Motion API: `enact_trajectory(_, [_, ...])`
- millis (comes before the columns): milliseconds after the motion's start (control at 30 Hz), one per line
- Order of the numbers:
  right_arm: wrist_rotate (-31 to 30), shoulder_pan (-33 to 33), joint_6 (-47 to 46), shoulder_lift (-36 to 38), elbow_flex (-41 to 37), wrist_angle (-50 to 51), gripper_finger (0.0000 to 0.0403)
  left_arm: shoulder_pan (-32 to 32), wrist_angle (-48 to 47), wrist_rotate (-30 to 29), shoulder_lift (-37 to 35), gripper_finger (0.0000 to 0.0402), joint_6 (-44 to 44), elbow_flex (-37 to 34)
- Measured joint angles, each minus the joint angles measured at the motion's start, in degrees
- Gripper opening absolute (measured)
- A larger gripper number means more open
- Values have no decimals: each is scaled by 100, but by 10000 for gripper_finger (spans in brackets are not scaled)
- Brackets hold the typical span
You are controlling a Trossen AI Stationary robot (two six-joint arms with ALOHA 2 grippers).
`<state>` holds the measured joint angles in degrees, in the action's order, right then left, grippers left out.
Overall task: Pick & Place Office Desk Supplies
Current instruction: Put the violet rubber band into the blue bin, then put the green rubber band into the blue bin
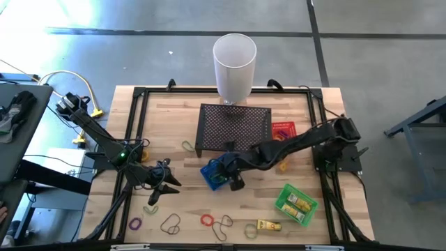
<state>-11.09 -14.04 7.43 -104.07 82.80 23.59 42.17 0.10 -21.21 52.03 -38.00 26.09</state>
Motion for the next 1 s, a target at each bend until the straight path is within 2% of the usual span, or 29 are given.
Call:
enact_trajectory(167, [396, 36, -86, -244, 7, -122, 3, 2, 24, 2, 0, 131, -8, 0])
enact_trajectory(333, [465, 167, -457, -229, 9, -15, 3, 2, 56, 2, 0, 131, -22, 0])
enact_trajectory(533, [983, 327, -969, -229, 7, 90, 12, 2, 57, 2, 0, 131, -22, 0])
enact_trajectory(667, [965, 348, -1229, -229, 7, 112, 40, 0, 59, 2, 0, 131, -22, 0])
enact_trajectory(1000, [958, 327, -1474, -172, 7, 67, 155, 0, 59, 51, 0, 131, -140, 0])
